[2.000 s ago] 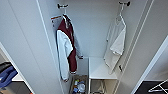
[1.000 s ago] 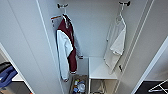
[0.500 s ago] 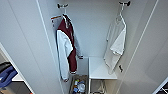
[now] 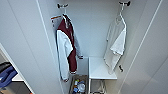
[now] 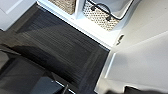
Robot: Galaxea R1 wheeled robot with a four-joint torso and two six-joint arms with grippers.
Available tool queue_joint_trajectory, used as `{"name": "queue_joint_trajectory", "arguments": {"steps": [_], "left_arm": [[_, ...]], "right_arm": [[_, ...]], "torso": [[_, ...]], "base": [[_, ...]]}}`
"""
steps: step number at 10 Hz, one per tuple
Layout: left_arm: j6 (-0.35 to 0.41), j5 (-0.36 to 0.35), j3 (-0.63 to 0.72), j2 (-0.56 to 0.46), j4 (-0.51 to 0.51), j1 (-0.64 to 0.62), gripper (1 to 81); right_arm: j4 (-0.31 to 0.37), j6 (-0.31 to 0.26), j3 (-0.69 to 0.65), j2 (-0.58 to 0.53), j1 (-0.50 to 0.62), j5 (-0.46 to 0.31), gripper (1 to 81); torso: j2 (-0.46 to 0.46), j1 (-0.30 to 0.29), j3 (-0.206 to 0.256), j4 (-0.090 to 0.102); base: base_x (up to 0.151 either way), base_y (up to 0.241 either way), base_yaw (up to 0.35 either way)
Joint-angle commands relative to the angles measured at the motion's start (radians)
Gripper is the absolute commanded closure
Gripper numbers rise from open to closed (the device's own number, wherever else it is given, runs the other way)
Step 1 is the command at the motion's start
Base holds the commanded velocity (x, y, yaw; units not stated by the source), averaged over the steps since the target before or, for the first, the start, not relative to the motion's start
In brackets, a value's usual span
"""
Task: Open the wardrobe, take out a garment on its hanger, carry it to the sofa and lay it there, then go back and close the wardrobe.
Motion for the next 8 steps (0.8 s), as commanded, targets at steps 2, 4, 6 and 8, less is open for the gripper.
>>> {"name": "queue_joint_trajectory", "arguments": {"steps": [2,4,6,8], "left_arm": [[0.005,0.037,-0.003,-0.005,0.002,-0.028,1.0],[0.005,0.037,-0.003,-0.005,0.004,-0.028,1.0],[0.007,0.038,-0.003,-0.008,0.007,-0.028,1.0],[0.007,0.040,-0.003,-0.005,0.008,-0.028,1.0]], "right_arm": [[0.428,0.010,0.261,-0.174,-0.051,0.185,1.0],[0.496,0.010,0.294,-0.223,-0.135,0.267,1.0],[0.499,0.014,0.245,-0.210,-0.237,0.301,1.0],[0.499,0.019,0.123,-0.142,-0.301,0.301,1.0]], "torso": [[0.000,0.000,0.000,0.000],[0.000,0.000,0.000,0.000],[0.000,0.000,0.000,0.000],[0.000,0.000,0.000,0.000]], "base": [[0.000,0.000,0.000],[0.000,0.000,0.000],[0.000,0.000,0.000],[0.000,0.000,0.000]]}}
